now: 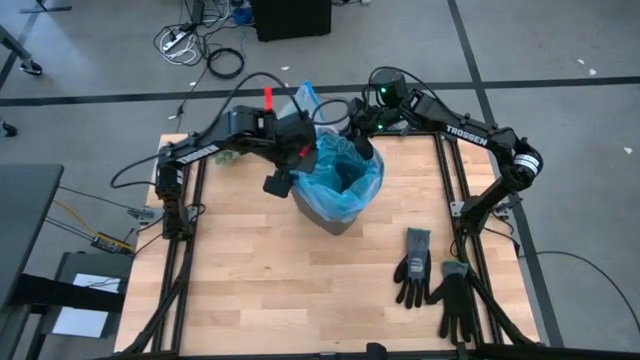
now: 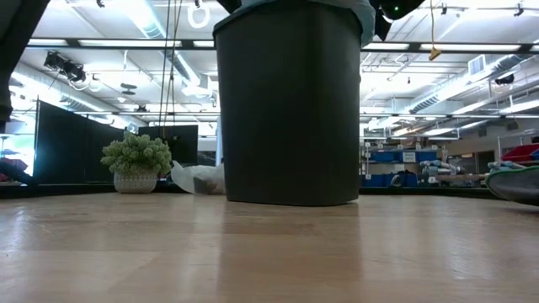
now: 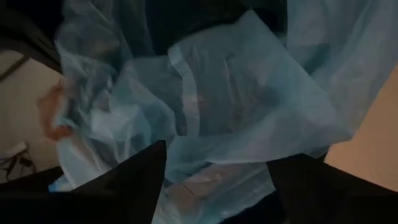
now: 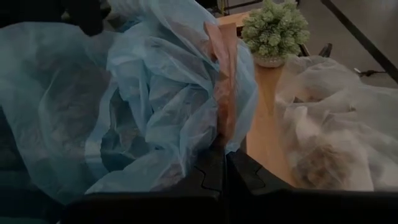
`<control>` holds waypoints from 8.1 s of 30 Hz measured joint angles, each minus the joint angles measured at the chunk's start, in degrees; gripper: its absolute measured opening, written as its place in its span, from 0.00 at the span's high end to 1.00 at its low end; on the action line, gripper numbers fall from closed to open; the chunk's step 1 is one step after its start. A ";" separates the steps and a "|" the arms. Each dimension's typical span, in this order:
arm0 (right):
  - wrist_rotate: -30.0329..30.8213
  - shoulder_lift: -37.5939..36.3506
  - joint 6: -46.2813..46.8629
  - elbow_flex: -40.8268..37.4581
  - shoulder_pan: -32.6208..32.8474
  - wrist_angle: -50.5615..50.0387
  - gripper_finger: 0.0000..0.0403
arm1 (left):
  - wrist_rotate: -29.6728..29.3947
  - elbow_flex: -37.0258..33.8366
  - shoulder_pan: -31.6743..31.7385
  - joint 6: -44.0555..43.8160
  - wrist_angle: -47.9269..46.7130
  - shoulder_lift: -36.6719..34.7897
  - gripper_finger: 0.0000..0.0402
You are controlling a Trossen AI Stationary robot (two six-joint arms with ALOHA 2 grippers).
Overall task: Place trash/remove bag and relplace
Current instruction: Insert the new blue trash bag into the trash bin
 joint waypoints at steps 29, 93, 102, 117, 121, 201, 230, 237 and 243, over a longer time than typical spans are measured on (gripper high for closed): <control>-1.13 -1.50 0.86 0.00 0.09 -2.50 1.00 | -2.42 0.13 -0.64 -15.96 -2.12 -1.35 0.88; 24.08 -23.04 4.75 0.00 13.59 -24.29 0.81 | -14.28 -12.48 -9.42 -58.74 -2.13 -14.07 0.98; 29.76 -23.74 1.97 0.00 12.13 -22.28 0.50 | -19.50 -16.13 -11.44 -73.50 5.52 -14.08 0.90; 25.98 -20.39 7.87 -0.02 11.23 -13.90 0.52 | -24.72 -23.28 -11.89 -91.28 9.21 -14.03 0.44; 22.73 -20.39 9.60 -0.02 8.24 -10.89 0.52 | -23.06 -23.30 -10.18 -95.72 12.41 -14.03 0.44; -10.75 -20.26 17.70 0.00 -13.88 -4.92 0.68 | -0.34 -20.28 -3.95 -77.27 33.95 -2.99 0.99; 3.80 -16.09 -12.41 0.04 1.68 -23.01 0.55 | -6.45 -10.25 -3.36 -60.41 34.25 -3.21 0.93; 5.65 -13.94 -14.96 0.05 2.19 -24.25 0.72 | -7.22 -10.21 -3.79 -60.74 33.82 -3.21 0.79; 4.91 -14.09 -17.58 0.09 2.21 -24.04 0.97 | -7.93 -10.21 -3.75 -63.30 33.02 -3.21 0.76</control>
